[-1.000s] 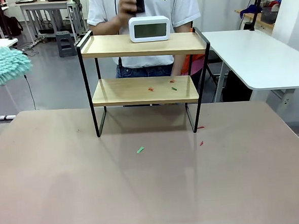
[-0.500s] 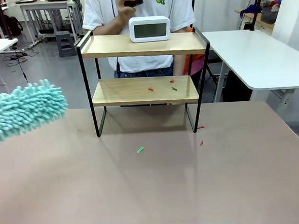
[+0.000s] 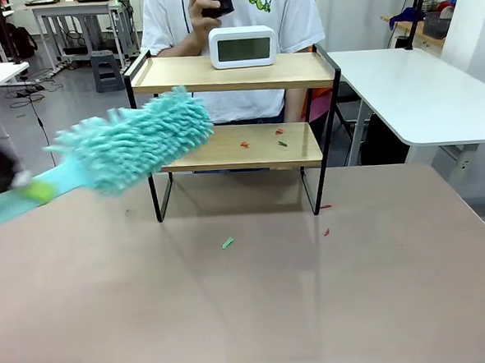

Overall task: Clean the shelf.
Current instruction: Clean the remaining tier of the Shelf with the Duster once objects are removed.

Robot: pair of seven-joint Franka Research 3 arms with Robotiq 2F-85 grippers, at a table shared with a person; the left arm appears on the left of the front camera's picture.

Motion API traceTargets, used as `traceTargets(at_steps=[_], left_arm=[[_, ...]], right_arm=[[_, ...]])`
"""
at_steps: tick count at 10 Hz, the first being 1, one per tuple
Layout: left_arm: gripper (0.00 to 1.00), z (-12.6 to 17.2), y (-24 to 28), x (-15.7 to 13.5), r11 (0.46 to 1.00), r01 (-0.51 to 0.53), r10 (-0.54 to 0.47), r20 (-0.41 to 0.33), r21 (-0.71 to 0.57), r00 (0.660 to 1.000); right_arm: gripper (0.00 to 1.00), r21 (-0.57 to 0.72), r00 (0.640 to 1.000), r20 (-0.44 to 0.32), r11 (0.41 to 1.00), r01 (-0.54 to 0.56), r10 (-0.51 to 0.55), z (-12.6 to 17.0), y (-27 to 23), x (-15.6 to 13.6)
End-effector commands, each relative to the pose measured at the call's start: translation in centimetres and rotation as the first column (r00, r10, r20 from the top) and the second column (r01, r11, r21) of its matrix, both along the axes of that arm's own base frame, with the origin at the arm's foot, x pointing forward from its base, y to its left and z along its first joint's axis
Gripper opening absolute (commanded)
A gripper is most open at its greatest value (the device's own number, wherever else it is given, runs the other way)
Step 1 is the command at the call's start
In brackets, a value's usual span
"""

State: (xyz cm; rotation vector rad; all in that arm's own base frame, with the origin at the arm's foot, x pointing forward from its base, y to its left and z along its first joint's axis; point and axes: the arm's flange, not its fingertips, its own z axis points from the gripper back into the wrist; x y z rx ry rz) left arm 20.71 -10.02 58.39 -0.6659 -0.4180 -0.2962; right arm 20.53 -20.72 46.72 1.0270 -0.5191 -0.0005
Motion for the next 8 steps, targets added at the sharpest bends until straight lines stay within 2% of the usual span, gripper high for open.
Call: traceTargets(at_steps=[1, 2, 7, 8], left_arm=[[0.12, -5.1, -2.9, 3.0, 0.978, -0.189, 0.181, -0.082, -0.093, 0.98], [0.12, 0.0, 0.0, 0.0, 1.0, 0.0, 0.0, 0.0, 0.0, 1.0], [0.12, 0.0, -0.5, 0.6, 1.0, -0.015, 0.015, -0.009, 0.005, 1.0], [0.12, -0.5, -1.7, 0.7, 0.999, -0.018, 0.019, 0.035, -0.036, 0.999]], right_arm=[[1.0, 0.009, 0.999, 0.036, 1.0, -0.001, 0.0, 0.3, 0.0, 0.2], [1.0, 0.009, 0.999, 0.036, 1.0, -0.001, 0.0, 0.3, 0.0, 0.2], [1.0, 0.009, 0.999, 0.036, 1.0, -0.001, 0.0, 0.3, 0.0, 0.2], [1.0, 0.009, 0.999, 0.036, 1.0, -0.001, 0.0, 0.3, 0.0, 0.2]])
